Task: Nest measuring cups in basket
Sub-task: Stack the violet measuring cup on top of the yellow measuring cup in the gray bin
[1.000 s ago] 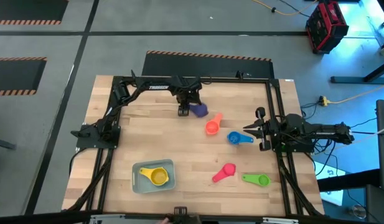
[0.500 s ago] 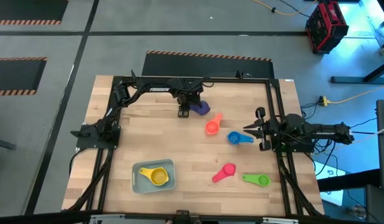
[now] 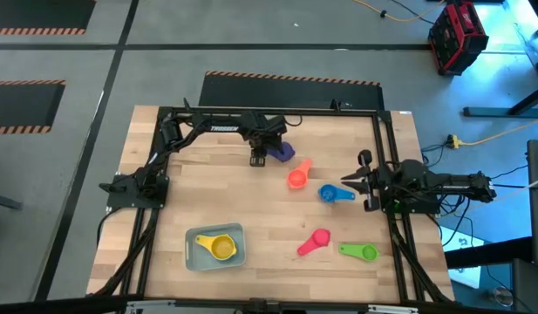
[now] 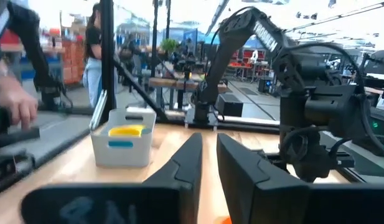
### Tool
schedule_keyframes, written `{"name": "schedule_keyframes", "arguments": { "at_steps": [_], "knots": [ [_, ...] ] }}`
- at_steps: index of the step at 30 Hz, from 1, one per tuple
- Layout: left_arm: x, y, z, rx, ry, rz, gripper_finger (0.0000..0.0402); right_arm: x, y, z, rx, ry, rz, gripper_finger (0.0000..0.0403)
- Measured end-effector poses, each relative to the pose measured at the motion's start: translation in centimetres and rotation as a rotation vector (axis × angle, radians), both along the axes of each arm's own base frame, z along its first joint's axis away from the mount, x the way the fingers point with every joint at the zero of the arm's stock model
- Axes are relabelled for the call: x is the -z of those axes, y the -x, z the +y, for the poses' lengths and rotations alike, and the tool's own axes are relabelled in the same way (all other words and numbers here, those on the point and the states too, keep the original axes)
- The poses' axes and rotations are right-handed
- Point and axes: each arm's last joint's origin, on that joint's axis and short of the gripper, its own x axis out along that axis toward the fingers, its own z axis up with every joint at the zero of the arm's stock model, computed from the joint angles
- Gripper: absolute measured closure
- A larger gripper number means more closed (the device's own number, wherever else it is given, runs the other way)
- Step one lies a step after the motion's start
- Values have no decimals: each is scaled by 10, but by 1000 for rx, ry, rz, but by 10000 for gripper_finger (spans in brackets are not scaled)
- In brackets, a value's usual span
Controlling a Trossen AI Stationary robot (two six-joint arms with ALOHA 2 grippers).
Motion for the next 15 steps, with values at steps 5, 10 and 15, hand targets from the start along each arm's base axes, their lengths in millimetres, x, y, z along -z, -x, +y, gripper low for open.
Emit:
{"name": "schedule_keyframes", "arguments": {
  "at_steps": [5, 10, 15],
  "knots": [
    [0, -1, -1, 3, 1, -1, 276, -2, 0, 0, -9, -69, -20, 301],
    [-2, -1, -2, 4, 6, -13, 276, -3, 0, -3, 87, -131, -25, 237],
    [-11, -3, -5, 10, 17, -59, 276, -2, 1, -9, 292, -259, -47, 191]
  ]
}}
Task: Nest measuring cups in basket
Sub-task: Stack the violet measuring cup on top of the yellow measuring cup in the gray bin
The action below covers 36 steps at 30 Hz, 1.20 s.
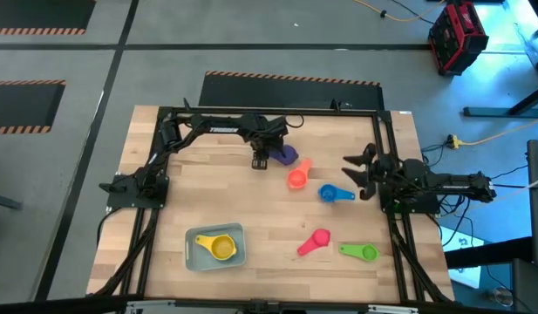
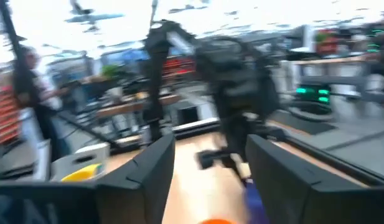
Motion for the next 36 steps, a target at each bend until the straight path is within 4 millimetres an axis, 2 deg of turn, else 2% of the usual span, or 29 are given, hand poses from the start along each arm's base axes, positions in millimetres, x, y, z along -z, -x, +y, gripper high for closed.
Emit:
{"name": "schedule_keyframes", "arguments": {
  "at_steps": [5, 10, 17, 22, 27, 36],
  "knots": [
    [-15, 0, -1, -17, -25, -44, 276, 0, 0, 0, -5, -58, -15, 177],
    [-32, 0, -8, -23, -40, -91, 276, 0, 0, 0, -19, -141, -35, 181],
    [-62, -1, -28, -17, -115, -165, 276, 0, 0, 0, -24, -171, -39, 177],
    [-86, -5, -54, -1, -227, -223, 276, 0, 0, 0, -36, -243, -60, 181],
    [-111, -5, -91, 28, -361, -274, 276, -2, 0, 1, -87, -280, -83, 179],
    [-131, -11, -156, 112, -573, -360, 276, -6, -1, 5, -224, -261, -108, 188]
  ]
}}
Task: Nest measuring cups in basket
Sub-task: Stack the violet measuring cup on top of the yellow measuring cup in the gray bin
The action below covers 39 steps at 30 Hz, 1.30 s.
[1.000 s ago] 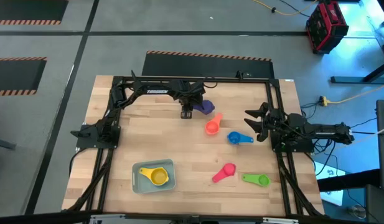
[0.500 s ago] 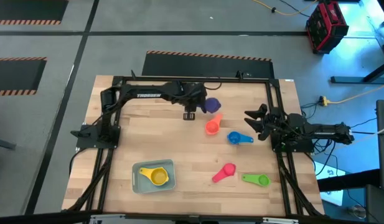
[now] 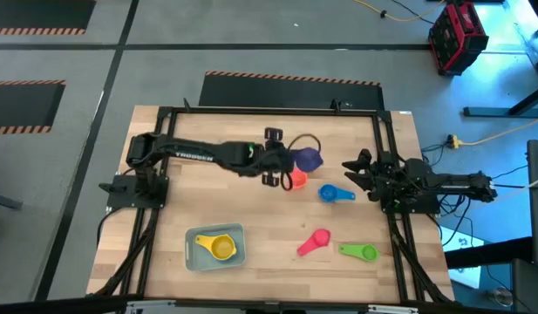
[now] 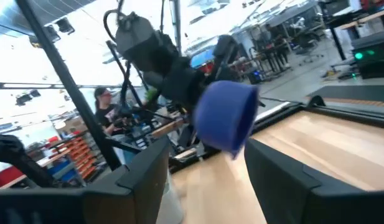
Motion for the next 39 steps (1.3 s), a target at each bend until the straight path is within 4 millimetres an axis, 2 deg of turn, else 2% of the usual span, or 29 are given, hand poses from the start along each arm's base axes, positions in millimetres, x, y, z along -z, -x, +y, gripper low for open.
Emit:
{"name": "schedule_keyframes", "arguments": {
  "at_steps": [7, 15, 32, 39],
  "knots": [
    [-6, -3, -33, 57, -49, -64, 276, -3, 0, 2, -86, -29, -37, 186],
    [-9, -4, -51, 95, -46, -108, 276, -5, -5, 3, -120, -59, -43, 194],
    [-11, -6, -52, 95, -43, -136, 276, -11, -20, 5, -182, -25, -103, 189],
    [-11, -6, -52, 95, -43, -139, 276, -13, -31, 5, -181, -24, -60, 189]
  ]
}}
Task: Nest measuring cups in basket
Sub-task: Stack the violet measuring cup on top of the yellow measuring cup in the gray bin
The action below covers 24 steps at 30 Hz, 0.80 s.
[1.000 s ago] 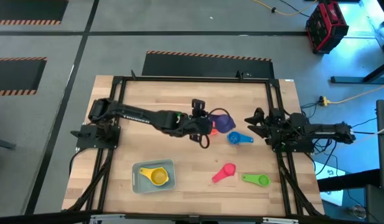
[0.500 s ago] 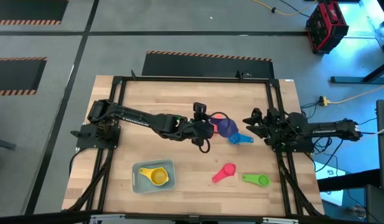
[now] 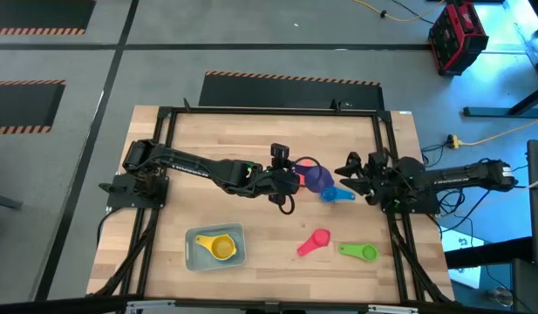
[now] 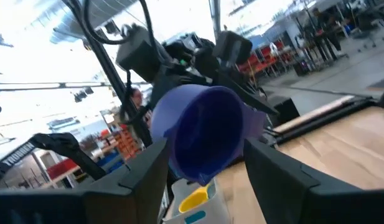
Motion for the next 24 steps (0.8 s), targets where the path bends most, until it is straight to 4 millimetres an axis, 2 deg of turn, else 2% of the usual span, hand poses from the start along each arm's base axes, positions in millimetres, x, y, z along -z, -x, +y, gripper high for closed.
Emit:
{"name": "schedule_keyframes", "arguments": {
  "at_steps": [4, 14, 19, 24],
  "knots": [
    [0, 0, 0, 0, 0, -2, 276, -12, -11, 1, -17, 53, 17, 189],
    [0, 0, 0, 1, 1, -4, 276, -43, -36, 6, -187, 154, 12, 189],
    [0, 0, 0, 0, 0, -2, 276, -45, -46, 6, -195, 150, 46, 189],
    [-1, -1, 0, -3, 0, -13, 276, -37, -54, 6, -204, 128, 105, 189]
  ]
}}
